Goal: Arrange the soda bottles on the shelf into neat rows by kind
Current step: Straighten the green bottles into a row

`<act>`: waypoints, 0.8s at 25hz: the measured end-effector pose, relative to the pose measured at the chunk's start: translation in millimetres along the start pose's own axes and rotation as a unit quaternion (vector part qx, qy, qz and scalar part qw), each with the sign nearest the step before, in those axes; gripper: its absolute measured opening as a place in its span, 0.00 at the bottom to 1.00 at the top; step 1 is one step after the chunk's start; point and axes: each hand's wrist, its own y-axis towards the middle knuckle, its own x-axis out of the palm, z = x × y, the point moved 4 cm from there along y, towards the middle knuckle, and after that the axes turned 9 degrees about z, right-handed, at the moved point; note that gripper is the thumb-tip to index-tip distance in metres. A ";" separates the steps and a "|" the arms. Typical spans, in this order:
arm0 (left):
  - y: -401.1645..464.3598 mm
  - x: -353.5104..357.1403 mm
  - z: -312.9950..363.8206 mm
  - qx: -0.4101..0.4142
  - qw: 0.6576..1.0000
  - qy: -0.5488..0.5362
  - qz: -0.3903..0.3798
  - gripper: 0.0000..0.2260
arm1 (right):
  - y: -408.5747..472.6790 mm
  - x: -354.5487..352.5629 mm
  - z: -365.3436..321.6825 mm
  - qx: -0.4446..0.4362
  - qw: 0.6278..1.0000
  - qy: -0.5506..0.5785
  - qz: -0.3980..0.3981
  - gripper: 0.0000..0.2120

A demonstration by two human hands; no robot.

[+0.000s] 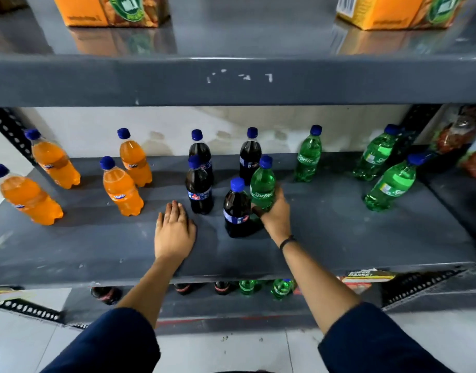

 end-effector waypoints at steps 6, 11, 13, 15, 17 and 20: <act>1.4 4.3 -2.0 -0.002 1.000 0.001 0.012 0.24 | 32.0 -79.0 19.9 -0.043 0.996 -0.023 0.075 0.29; 0.3 4.6 -1.4 -0.003 1.000 -0.012 0.010 0.24 | 44.1 -117.5 39.6 -0.049 0.994 -0.042 0.085 0.30; -0.2 4.0 -0.1 -0.003 1.000 -0.010 0.007 0.24 | 43.1 -117.1 44.0 -0.050 0.994 -0.048 0.080 0.30; 0.0 2.9 1.0 -0.004 1.000 -0.009 0.005 0.24 | 43.9 -118.2 47.7 -0.028 0.997 -0.034 0.055 0.34; 0.1 2.4 1.6 -0.007 1.000 -0.007 -0.001 0.24 | 36.4 -119.7 52.0 0.000 0.999 0.020 0.044 0.42; -1.2 2.0 1.8 -0.008 1.000 -0.004 0.000 0.24 | -6.8 -114.3 56.2 0.043 0.980 0.095 0.168 0.43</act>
